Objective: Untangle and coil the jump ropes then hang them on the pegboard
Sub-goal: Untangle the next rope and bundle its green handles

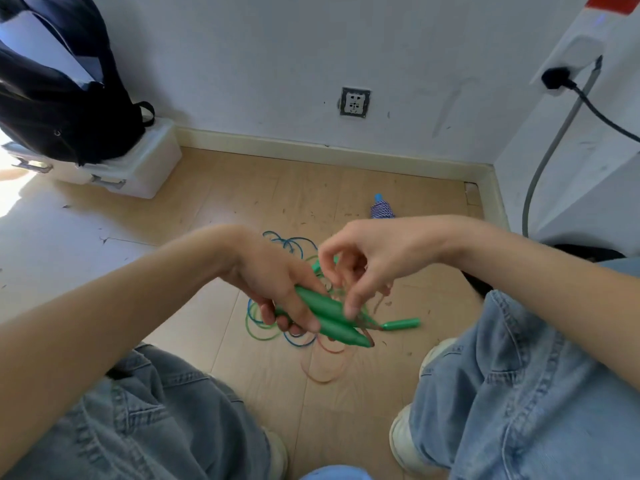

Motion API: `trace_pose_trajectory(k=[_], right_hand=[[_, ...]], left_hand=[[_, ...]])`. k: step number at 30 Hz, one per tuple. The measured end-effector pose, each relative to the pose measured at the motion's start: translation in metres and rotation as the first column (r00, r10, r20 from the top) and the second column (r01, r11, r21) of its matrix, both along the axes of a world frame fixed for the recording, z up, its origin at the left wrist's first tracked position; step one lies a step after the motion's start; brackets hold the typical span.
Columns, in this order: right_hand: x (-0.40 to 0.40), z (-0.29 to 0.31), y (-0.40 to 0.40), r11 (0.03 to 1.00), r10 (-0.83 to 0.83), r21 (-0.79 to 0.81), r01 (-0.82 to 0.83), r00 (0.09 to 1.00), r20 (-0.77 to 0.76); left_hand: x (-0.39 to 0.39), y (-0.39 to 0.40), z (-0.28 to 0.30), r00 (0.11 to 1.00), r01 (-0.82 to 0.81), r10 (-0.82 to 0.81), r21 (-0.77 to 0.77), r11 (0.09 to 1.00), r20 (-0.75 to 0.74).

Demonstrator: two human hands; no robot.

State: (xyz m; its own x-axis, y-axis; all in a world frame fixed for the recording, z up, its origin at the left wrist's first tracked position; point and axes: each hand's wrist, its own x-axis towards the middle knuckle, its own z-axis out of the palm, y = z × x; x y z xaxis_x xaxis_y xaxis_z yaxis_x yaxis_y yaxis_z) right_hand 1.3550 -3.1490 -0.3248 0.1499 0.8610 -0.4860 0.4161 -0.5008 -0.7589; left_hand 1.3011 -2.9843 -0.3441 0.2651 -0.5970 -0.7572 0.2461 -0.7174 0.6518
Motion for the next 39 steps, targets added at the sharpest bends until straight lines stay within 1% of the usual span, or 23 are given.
trace_pose_trajectory(k=[2,3,5,7,9,13,15,18,20,23,24,25,26,28,29,30,31,32,34,36,37,38,39], right_hand=[[0.004,0.007,-0.006,0.989,-0.070,0.111,0.096,0.974,-0.215],[0.005,0.009,-0.006,0.971,-0.099,0.177,0.161,0.944,-0.316],[0.007,0.011,-0.006,0.891,-0.185,0.273,0.364,0.838,-0.514],[0.010,0.010,-0.005,0.778,-0.261,0.311,0.546,0.731,-0.630],[0.015,0.008,-0.004,0.691,-0.349,0.299,0.659,0.665,-0.660],[0.022,0.003,-0.007,0.586,-0.473,0.250,0.771,0.575,-0.667],[0.022,0.001,-0.006,0.551,-0.529,0.233,0.801,0.552,-0.645],[0.021,-0.003,-0.006,0.571,-0.600,0.179,0.801,0.556,-0.575],[0.021,-0.005,-0.005,0.627,-0.590,0.120,0.769,0.570,-0.572],[0.019,-0.008,-0.006,0.707,-0.561,0.047,0.706,0.601,-0.569],[0.018,-0.009,-0.006,0.716,-0.559,0.040,0.697,0.607,-0.564],[0.018,-0.010,-0.005,0.717,-0.555,0.043,0.696,0.607,-0.569],[0.018,-0.012,-0.004,0.705,-0.552,0.059,0.707,0.600,-0.579],[0.018,-0.013,-0.001,0.633,-0.550,0.138,0.761,0.569,-0.611],[0.017,-0.012,0.002,0.599,-0.533,0.198,0.775,0.572,-0.624],[0.017,-0.012,0.004,0.577,-0.513,0.262,0.774,0.593,-0.621],[0.015,-0.013,0.006,0.562,-0.520,0.319,0.763,0.626,-0.581],[0.014,-0.013,0.007,0.551,-0.572,0.358,0.754,0.653,-0.497],[0.010,-0.012,0.007,0.578,-0.679,0.372,0.726,0.681,-0.274],[0.007,-0.013,0.005,0.668,-0.665,0.312,0.676,0.730,-0.158],[0.005,-0.014,0.005,0.723,-0.630,0.262,0.640,0.765,-0.131],[0.003,-0.014,0.004,0.772,-0.592,0.210,0.600,0.799,-0.106],[0.001,-0.014,0.003,0.803,-0.562,0.171,0.570,0.821,-0.098]], left_hand=[[0.000,0.006,0.015,1.000,0.005,-0.002,-0.123,0.992,0.028],[0.001,0.010,0.023,0.998,-0.027,0.038,-0.198,0.980,0.049],[0.002,0.019,0.033,0.978,-0.154,0.194,-0.350,0.924,0.081],[0.004,0.024,0.035,0.930,-0.259,0.349,-0.463,0.848,0.118],[0.008,0.024,0.030,0.869,-0.340,0.470,-0.503,0.794,0.155],[0.015,0.021,0.022,0.696,-0.472,0.690,-0.596,0.649,0.199],[0.019,0.022,0.022,0.594,-0.521,0.769,-0.614,0.592,0.237],[0.022,0.019,0.019,0.431,-0.586,0.853,-0.627,0.513,0.294],[0.021,0.015,0.016,0.388,-0.589,0.877,-0.655,0.473,0.284],[0.025,0.021,0.021,0.312,-0.640,0.936,-0.692,0.332,0.161],[0.027,0.025,0.024,0.283,-0.666,0.952,-0.690,0.284,0.118],[0.027,0.030,0.025,0.274,-0.685,0.957,-0.679,0.264,0.095],[0.028,0.033,0.025,0.294,-0.695,0.951,-0.661,0.284,0.100],[0.026,0.032,0.023,0.417,-0.676,0.893,-0.599,0.428,0.168],[0.025,0.029,0.022,0.481,-0.656,0.855,-0.567,0.499,0.196],[0.024,0.028,0.021,0.518,-0.643,0.830,-0.547,0.536,0.205],[0.024,0.028,0.021,0.524,-0.645,0.828,-0.542,0.539,0.199],[0.025,0.028,0.022,0.504,-0.661,0.842,-0.541,0.520,0.193],[0.027,0.029,0.021,0.418,-0.713,0.886,-0.532,0.457,0.200],[0.032,0.032,0.016,0.259,-0.788,0.941,-0.516,0.335,0.216],[0.035,0.038,0.012,0.154,-0.821,0.947,-0.497,0.281,0.281],[0.037,0.046,0.008,0.069,-0.847,0.898,-0.449,0.283,0.435],[0.038,0.057,0.004,0.053,-0.872,0.758,-0.341,0.352,0.650]])
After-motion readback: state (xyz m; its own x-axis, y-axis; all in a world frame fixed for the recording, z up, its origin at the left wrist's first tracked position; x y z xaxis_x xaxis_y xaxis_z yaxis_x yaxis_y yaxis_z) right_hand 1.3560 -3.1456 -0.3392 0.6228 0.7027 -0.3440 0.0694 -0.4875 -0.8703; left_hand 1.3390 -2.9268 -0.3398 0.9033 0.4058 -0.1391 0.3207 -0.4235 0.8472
